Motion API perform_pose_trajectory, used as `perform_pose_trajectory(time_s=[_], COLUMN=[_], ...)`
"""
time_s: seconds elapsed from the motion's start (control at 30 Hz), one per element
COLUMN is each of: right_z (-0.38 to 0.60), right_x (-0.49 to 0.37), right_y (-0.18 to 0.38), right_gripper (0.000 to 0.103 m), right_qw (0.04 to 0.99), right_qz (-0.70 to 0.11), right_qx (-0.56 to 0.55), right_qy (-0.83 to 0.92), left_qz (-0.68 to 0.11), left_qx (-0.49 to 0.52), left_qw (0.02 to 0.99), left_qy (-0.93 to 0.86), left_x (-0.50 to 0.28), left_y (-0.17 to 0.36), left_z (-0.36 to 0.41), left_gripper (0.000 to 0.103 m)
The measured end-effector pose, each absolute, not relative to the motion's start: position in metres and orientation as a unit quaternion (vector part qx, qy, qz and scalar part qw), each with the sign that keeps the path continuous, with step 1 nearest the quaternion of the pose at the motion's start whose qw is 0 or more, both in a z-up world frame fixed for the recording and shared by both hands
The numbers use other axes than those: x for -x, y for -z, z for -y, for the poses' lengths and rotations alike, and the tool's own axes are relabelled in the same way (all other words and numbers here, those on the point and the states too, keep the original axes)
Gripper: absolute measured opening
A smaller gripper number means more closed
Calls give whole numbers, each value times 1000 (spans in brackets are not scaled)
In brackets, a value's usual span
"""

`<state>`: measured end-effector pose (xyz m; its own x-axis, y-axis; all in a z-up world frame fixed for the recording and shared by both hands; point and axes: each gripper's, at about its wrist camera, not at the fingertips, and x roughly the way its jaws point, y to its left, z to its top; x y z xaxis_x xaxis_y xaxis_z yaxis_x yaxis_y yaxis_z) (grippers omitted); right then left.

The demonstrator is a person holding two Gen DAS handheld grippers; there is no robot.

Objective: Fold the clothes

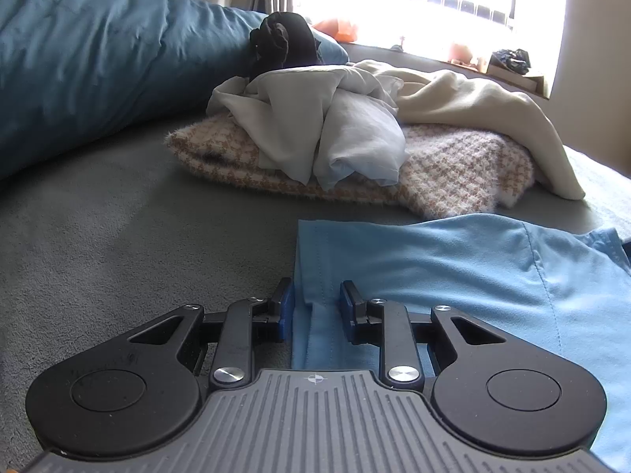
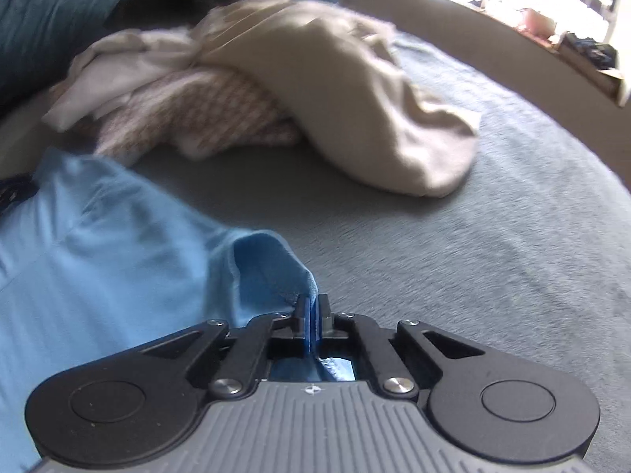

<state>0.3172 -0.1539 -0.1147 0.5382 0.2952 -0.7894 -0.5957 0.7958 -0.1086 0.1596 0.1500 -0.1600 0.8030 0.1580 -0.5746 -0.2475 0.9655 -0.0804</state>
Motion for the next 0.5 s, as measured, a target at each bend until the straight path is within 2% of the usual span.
perform_pose_trajectory(time_s=[0.2,0.33,0.5], right_z=[153,183,207], right_x=[-324,-346,-342], right_y=[132,131,111], right_gripper=[2,5,6], right_qw=[882,894,894], right_qz=[-395,-415,-398], right_qx=[152,-26,-120], right_qy=[-206,-168,-166], left_qz=[-294,-294,-294], left_qx=[72,72,72], left_qw=[947,947,947], left_qy=[-108,-108,-108], left_x=[-159,-159,-159], left_y=[160,161,161], left_z=[-149,-149,-149], left_gripper=[25,25,25])
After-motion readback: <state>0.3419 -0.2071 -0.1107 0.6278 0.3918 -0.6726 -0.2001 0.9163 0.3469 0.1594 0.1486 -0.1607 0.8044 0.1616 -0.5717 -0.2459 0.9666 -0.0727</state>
